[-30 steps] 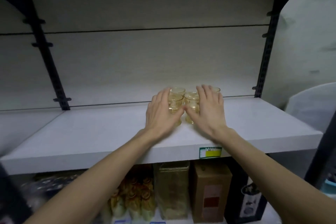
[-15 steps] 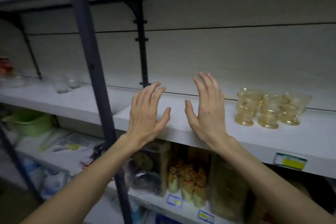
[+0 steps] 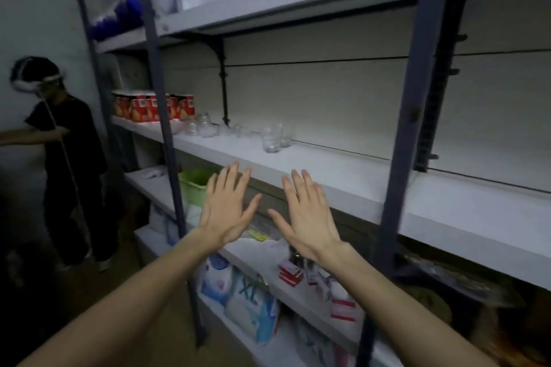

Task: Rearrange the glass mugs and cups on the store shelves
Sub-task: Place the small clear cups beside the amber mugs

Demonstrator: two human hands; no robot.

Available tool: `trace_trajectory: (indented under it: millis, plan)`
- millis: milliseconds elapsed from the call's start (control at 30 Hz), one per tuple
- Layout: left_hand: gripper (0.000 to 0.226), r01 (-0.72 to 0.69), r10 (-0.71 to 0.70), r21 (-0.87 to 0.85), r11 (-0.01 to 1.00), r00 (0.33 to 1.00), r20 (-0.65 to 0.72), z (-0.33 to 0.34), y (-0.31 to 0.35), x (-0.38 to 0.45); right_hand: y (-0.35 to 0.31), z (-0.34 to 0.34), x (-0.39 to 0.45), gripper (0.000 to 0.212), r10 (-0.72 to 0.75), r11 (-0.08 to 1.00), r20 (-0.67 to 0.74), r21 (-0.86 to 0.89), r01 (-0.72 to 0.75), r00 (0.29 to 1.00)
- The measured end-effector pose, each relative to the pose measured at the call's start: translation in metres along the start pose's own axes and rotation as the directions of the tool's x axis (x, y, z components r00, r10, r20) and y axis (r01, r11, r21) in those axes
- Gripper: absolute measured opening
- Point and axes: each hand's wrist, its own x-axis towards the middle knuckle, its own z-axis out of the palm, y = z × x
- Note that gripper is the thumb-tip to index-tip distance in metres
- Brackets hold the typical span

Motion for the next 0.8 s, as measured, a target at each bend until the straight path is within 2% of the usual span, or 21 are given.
trace_trajectory:
  millis: [67, 167, 267, 367, 633, 800]
  plan:
    - [0.084, 0.122, -0.126, 0.042, 0.992, 0.987, 0.100, 0.008, -0.058, 0.008, -0.027, 0.030, 0.035, 0.092, 0.017, 1.000, 0.092, -0.018, -0.015, 0.996]
    - [0.079, 0.210, -0.226, 0.120, 0.970, 0.963, 0.145, 0.014, -0.120, 0.021, -0.054, 0.062, 0.077, 0.103, 0.024, 1.000, 0.148, -0.009, -0.023, 0.989]
    - [0.078, 0.235, -0.254, 0.136, 0.962, 0.956, 0.144, 0.020, -0.158, 0.038, -0.077, 0.086, 0.120, 0.096, 0.018, 1.000, 0.160, 0.007, -0.019, 0.987]
    - [0.078, 0.238, -0.256, 0.140, 0.961, 0.958, 0.131, 0.034, -0.185, 0.063, -0.097, 0.110, 0.168, 0.083, -0.005, 1.000, 0.166, 0.004, 0.004, 0.986]
    - [0.079, 0.180, -0.207, 0.175, 0.968, 0.967, 0.149, 0.103, -0.260, 0.177, -0.104, 0.179, 0.325, 0.082, -0.040, 0.998, 0.155, -0.031, 0.045, 0.987]
    - [0.077, 0.143, -0.157, 0.097, 0.985, 0.976, 0.152, 0.140, -0.308, 0.277, -0.076, 0.219, 0.439, 0.075, 0.047, 0.999, 0.231, 0.006, -0.050, 0.972]
